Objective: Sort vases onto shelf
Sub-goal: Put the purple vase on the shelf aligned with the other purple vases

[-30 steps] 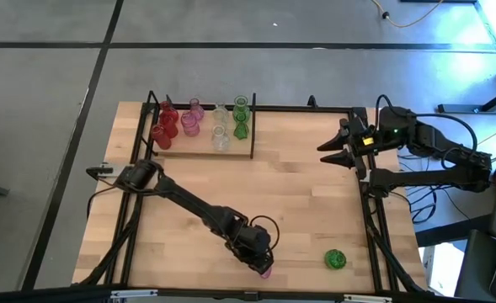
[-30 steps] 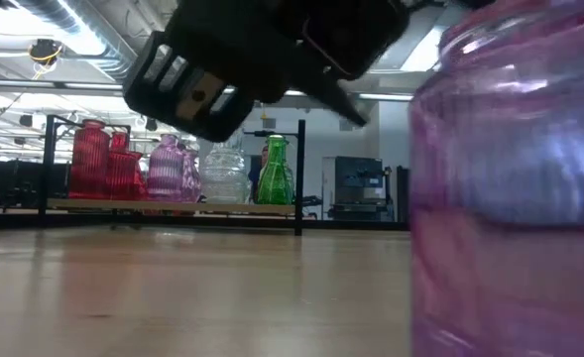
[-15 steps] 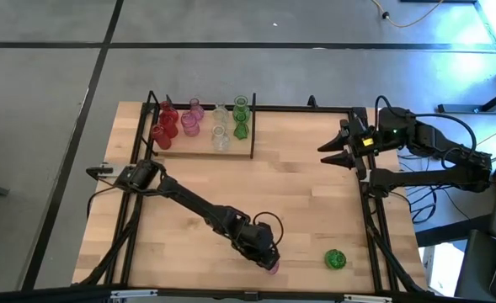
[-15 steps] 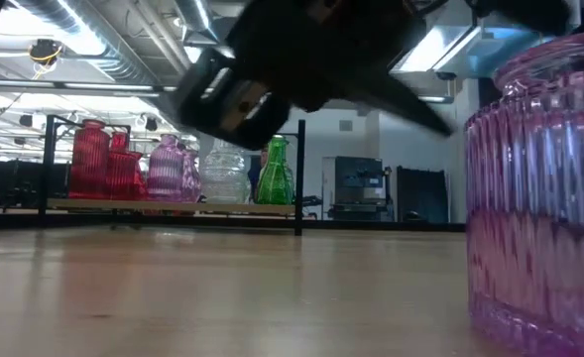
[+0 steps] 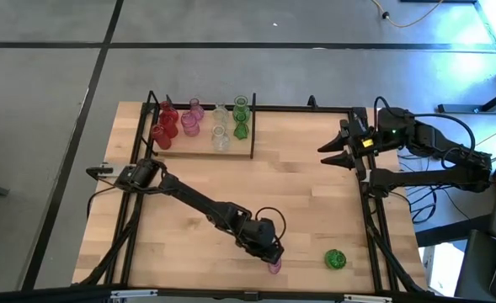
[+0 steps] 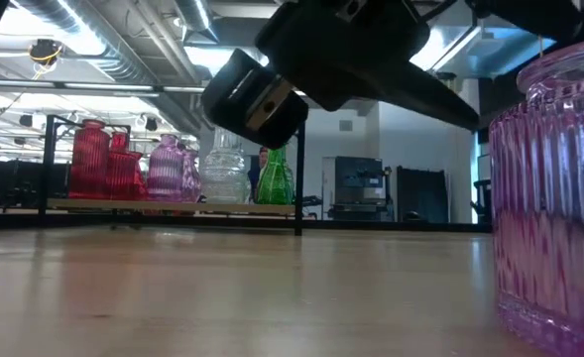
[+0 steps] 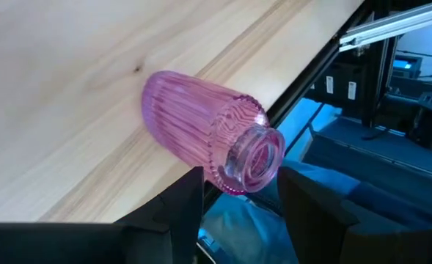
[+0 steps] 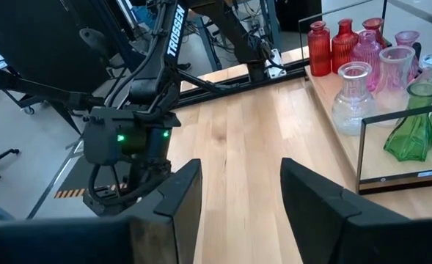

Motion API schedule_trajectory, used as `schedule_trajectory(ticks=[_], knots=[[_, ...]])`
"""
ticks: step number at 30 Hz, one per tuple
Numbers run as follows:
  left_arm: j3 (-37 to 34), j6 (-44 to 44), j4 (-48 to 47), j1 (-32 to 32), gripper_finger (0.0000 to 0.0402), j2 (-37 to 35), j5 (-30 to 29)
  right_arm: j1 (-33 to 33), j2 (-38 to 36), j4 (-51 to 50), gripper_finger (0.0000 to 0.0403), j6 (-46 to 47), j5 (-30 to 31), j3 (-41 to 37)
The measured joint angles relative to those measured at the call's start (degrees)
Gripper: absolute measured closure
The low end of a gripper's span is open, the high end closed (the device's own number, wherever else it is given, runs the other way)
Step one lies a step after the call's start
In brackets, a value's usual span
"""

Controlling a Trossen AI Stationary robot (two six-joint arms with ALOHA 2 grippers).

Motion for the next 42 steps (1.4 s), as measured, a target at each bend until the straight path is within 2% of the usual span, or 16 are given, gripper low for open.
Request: schedule_trajectory(ticks=[19, 34, 42], knots=[[0.0, -0.49, 0.6, 0.55, 0.0235, 0.18, -0.11, -0.02, 0.04, -0.18, 0.0235, -1.05, 0.17, 0.0], [0.15, 0.1, 1.41, 0.07, 0.0276, 2.84, 4.08, 0.02, -0.21, -0.33, 0.0235, 2.94, -0.41, 0.0], [0.15, 0.1, 0.78, -0.09, 0.0287, 2.8, 3.76, 0.02, -1.08, -0.26, 0.0235, 3.06, -0.42, -0.02]])
